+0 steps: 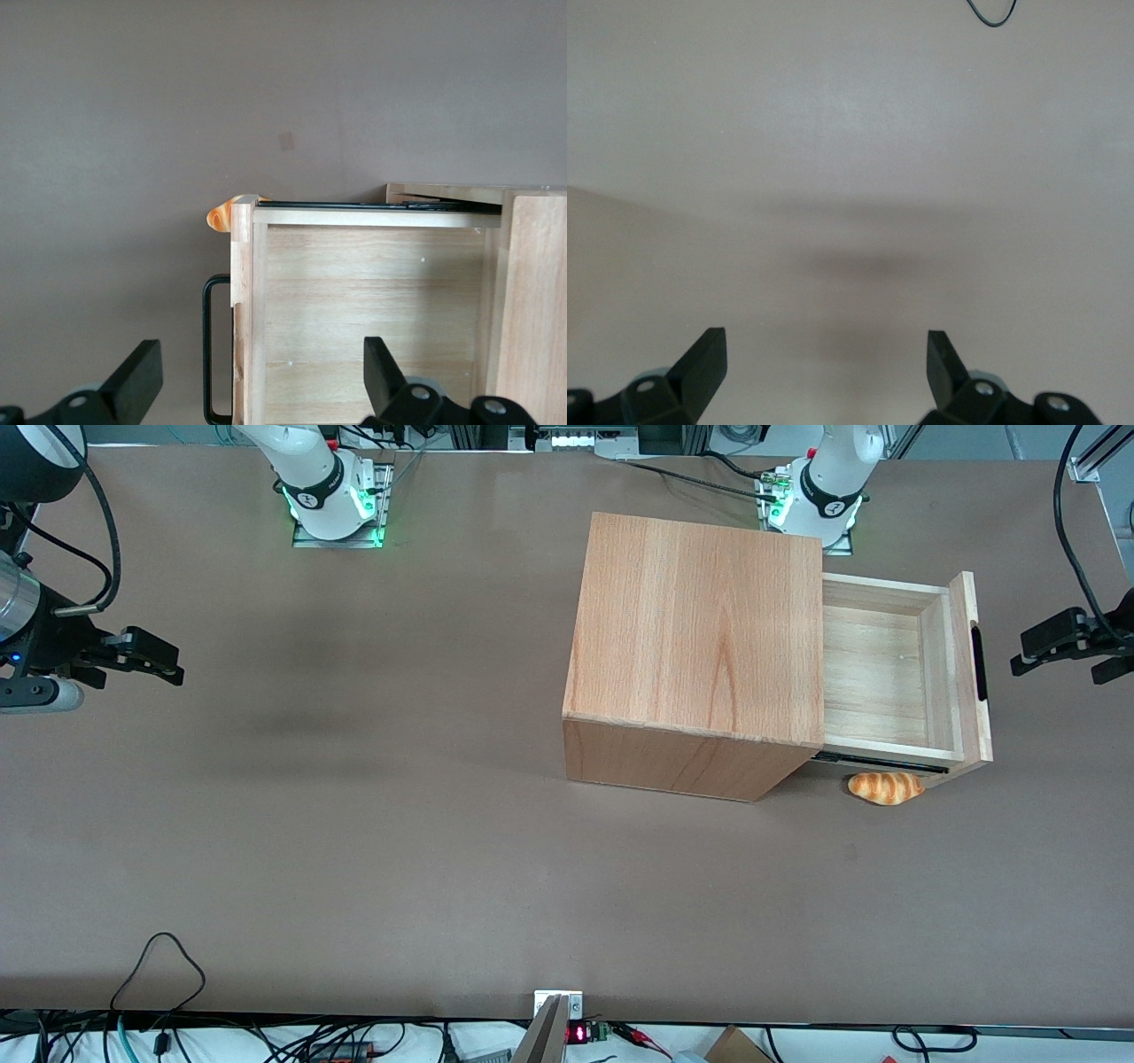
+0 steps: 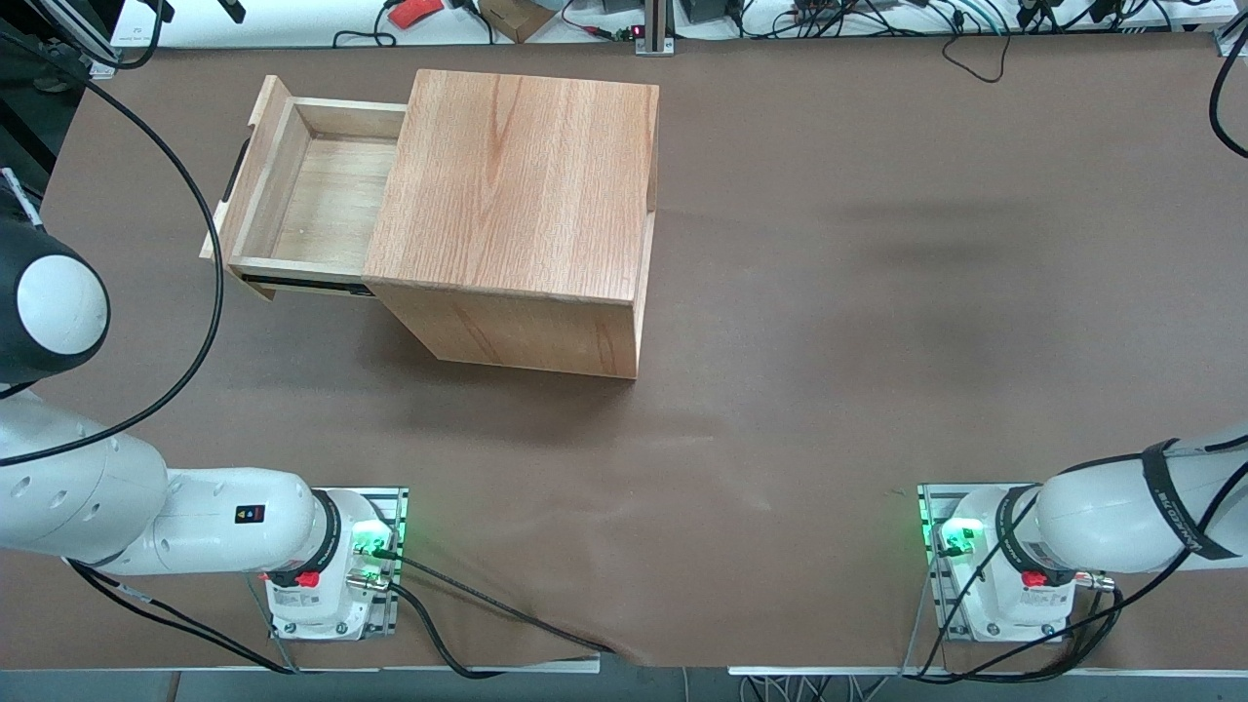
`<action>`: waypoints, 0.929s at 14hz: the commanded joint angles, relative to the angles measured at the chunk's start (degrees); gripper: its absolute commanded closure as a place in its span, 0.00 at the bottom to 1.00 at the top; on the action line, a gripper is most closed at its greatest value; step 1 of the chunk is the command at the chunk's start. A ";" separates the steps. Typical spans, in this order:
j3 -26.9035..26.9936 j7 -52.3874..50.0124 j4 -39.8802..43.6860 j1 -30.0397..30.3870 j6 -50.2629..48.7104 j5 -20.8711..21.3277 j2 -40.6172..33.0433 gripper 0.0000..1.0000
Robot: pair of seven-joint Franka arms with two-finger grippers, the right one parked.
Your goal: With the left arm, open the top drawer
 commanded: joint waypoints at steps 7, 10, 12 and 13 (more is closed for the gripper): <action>0.40 -1.40 -9.92 -2.60 7.43 4.66 -7.81 0.00; 0.14 -1.74 -9.31 -1.72 5.94 4.57 -7.46 0.00; -0.48 -4.01 -9.31 -1.54 5.76 4.57 -7.37 0.00; -1.26 -6.64 -9.39 -1.54 5.85 4.66 -7.45 0.00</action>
